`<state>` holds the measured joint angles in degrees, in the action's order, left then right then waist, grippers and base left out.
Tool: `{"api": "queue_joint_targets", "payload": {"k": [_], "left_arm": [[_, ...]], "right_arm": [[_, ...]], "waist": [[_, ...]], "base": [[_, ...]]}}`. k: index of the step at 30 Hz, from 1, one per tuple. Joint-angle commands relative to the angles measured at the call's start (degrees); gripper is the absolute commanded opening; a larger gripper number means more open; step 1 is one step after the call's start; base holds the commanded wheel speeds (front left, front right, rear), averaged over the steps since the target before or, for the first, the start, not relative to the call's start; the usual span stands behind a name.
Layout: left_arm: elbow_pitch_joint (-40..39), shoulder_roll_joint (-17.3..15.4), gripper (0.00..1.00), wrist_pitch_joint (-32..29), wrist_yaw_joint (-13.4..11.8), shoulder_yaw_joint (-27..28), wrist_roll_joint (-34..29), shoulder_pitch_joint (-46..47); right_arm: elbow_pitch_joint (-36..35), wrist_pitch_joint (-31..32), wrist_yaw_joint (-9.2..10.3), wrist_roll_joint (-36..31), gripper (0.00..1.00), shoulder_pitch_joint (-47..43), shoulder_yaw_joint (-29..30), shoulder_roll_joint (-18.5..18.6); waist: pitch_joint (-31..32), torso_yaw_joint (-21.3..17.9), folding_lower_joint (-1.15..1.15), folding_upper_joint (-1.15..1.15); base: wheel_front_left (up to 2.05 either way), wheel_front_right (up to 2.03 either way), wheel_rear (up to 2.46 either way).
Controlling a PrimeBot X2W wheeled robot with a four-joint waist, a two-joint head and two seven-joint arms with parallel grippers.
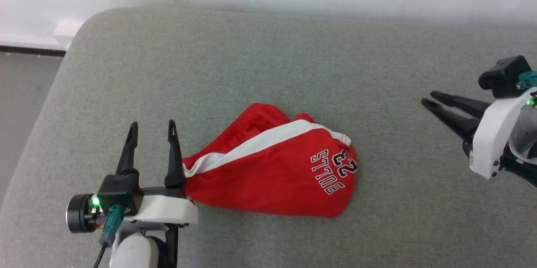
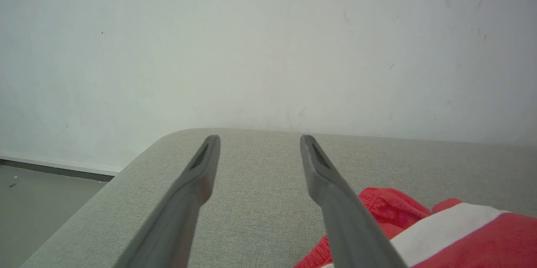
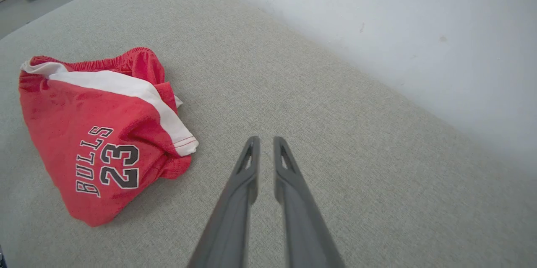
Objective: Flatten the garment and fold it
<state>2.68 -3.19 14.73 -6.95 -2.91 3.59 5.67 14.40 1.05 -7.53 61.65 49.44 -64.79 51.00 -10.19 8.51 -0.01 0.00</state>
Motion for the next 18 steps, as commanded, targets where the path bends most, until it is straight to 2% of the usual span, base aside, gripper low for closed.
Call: {"api": "queue_joint_targets", "payload": {"k": [1, 4, 9, 14, 18], "left_arm": [[-0.31, 0.24, 1.00, 0.27, 0.44, 0.29, -0.43, -0.49], [-0.59, 0.26, 1.00, 0.27, 0.53, 0.18, -0.91, -0.28], [-1.15, 0.28, 1.00, 0.27, 0.47, -0.49, -1.33, 0.64], [-1.76, 0.30, 1.00, 0.27, -0.23, -1.96, -0.40, 1.83], [-1.82, 0.30, 1.00, 0.27, -1.15, -3.35, 0.79, 2.86]], "right_arm": [[-0.84, 0.77, 0.04, 0.24, 1.00, 0.04, 0.82, -0.29], [-2.82, 5.66, 0.04, 0.49, 1.00, 2.35, 1.05, -1.33], [-4.97, 19.22, 0.04, 1.28, 1.00, 9.37, -2.34, -4.12], [-1.76, 29.79, 0.04, 0.82, 1.00, 13.80, -6.58, -8.23], [2.14, 33.37, 0.04, -0.32, 1.00, 12.93, -8.01, -11.02]], "waist": [[0.95, -0.92, 0.01, 0.00], [0.64, -0.35, 0.01, 0.00], [-1.09, 2.22, 0.01, 0.00], [-3.69, 5.55, 0.01, 0.00], [-5.73, 8.19, 0.01, 0.00]], "base": [[0.00, 0.00, 0.00], [0.00, 0.00, 0.00], [0.00, 0.00, 0.00], [0.00, 0.00, 0.00], [0.00, 0.00, 0.00]]}}
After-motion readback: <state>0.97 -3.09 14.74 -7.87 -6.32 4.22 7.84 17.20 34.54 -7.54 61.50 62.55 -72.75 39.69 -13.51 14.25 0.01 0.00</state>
